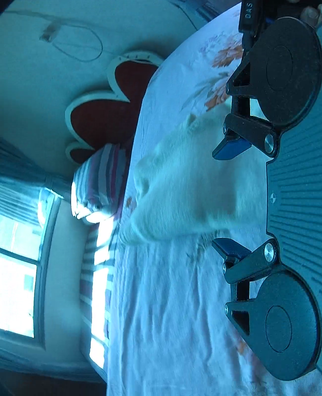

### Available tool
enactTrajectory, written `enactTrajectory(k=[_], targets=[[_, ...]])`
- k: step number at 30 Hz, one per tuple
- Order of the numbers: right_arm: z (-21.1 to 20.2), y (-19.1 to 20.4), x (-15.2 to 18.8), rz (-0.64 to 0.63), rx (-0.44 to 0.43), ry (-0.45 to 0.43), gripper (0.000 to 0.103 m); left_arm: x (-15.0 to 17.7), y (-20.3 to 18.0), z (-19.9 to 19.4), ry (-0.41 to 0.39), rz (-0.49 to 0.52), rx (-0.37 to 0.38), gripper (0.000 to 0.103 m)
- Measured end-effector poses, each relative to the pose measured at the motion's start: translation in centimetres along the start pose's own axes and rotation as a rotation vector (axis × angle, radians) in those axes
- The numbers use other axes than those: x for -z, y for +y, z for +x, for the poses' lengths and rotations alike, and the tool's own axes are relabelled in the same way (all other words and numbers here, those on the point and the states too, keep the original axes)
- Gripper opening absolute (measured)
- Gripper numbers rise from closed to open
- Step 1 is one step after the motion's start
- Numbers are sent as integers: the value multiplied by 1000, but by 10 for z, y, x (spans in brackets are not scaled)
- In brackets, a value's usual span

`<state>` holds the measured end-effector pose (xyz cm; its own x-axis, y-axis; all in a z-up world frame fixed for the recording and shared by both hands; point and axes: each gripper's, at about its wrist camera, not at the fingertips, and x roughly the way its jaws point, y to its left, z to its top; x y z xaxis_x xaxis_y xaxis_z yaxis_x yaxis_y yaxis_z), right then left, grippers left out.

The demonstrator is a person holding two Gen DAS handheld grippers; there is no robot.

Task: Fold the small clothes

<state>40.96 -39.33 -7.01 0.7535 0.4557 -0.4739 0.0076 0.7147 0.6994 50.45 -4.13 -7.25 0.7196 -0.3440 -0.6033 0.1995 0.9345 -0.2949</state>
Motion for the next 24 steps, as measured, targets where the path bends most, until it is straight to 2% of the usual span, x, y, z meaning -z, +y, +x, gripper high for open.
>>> enactTrajectory(k=[3, 4, 5, 9, 14, 16, 18, 19, 22, 24], targets=[[7, 5, 9, 26, 11, 21, 25, 9, 9, -1, 22, -1, -19, 68], [9, 7, 11, 26, 20, 20, 20, 12, 10, -2, 31, -2, -28, 68], [11, 8, 12, 27, 24, 17, 12, 17, 10, -1, 37, -10, -42, 68], [13, 21, 17, -14, 75, -5, 7, 19, 12, 8, 14, -55, -47, 68], [-10, 23, 33, -75, 140, 1, 6, -6, 11, 30, -43, -41, -46, 68], [-10, 21, 33, -98, 147, 13, 2, -17, 11, 39, -57, -24, -43, 68], [-11, 22, 22, -126, 131, -23, 11, -29, 13, 47, -70, -17, -58, 68], [-11, 24, 13, -142, 143, -61, 25, -36, 15, 50, -86, -22, -61, 68], [12, 28, -25, -162, 73, -78, 27, -51, 23, 62, -97, -54, -69, 68], [37, 29, -48, -179, 51, -64, 27, -56, 29, 73, -64, -77, -78, 68]])
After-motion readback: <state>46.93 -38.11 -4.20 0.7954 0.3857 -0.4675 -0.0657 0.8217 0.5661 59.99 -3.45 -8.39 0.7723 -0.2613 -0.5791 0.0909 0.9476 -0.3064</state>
